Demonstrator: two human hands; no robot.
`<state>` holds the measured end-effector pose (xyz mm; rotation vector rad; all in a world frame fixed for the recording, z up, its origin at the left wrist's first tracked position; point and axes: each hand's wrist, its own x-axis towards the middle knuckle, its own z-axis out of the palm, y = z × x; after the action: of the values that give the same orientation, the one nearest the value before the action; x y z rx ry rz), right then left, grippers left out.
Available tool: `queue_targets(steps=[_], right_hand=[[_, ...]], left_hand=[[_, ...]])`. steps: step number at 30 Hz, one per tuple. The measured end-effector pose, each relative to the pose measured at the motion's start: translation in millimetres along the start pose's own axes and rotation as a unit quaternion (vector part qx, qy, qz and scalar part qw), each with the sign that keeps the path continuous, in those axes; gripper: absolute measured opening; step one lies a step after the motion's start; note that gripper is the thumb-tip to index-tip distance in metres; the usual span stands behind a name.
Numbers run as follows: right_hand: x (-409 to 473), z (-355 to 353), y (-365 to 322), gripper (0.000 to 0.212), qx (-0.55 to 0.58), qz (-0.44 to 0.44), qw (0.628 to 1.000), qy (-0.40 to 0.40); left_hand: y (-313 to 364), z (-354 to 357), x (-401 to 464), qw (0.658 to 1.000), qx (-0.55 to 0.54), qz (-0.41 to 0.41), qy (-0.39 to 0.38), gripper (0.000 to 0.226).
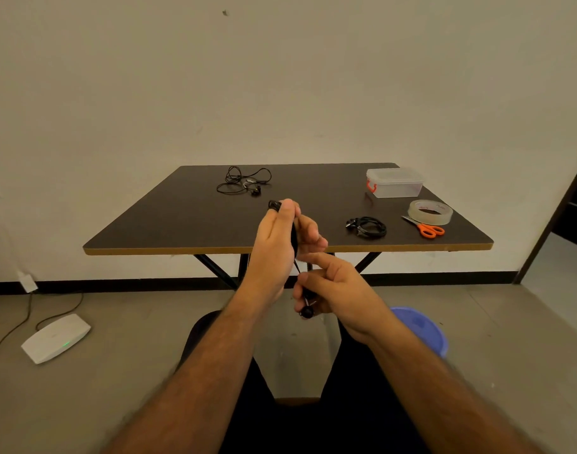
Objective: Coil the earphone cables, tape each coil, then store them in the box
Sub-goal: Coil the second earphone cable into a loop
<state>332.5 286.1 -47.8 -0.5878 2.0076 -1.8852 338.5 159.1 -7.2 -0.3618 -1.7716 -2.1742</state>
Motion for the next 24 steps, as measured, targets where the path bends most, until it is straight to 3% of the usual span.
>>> queue_targets(steps=[5, 9, 17, 24], right_hand=[[-4.1, 5.6, -9.3, 0.036, 0.118, 0.026, 0.993, 0.016], [-3.0, 2.6, -17.4, 0.049, 0.182, 0.031, 0.982, 0.033], [-3.1, -0.7, -23.1, 0.058, 0.192, 0.046, 0.979, 0.051], [-5.9, 1.9, -22.7, 0.068, 0.109, 0.042, 0.990, 0.075]], left_hand=[[-13.0, -2.9, -0.4, 0.993, 0.105, 0.049, 0.011, 0.031], [-18.3, -5.0, -1.7, 0.989, 0.144, 0.014, -0.012, 0.032], [-28.1, -7.4, -4.5, 0.988, 0.068, -0.140, -0.019, 0.034], [-26.1, -8.2, -5.4, 0.980, -0.001, -0.198, -0.034, 0.034]])
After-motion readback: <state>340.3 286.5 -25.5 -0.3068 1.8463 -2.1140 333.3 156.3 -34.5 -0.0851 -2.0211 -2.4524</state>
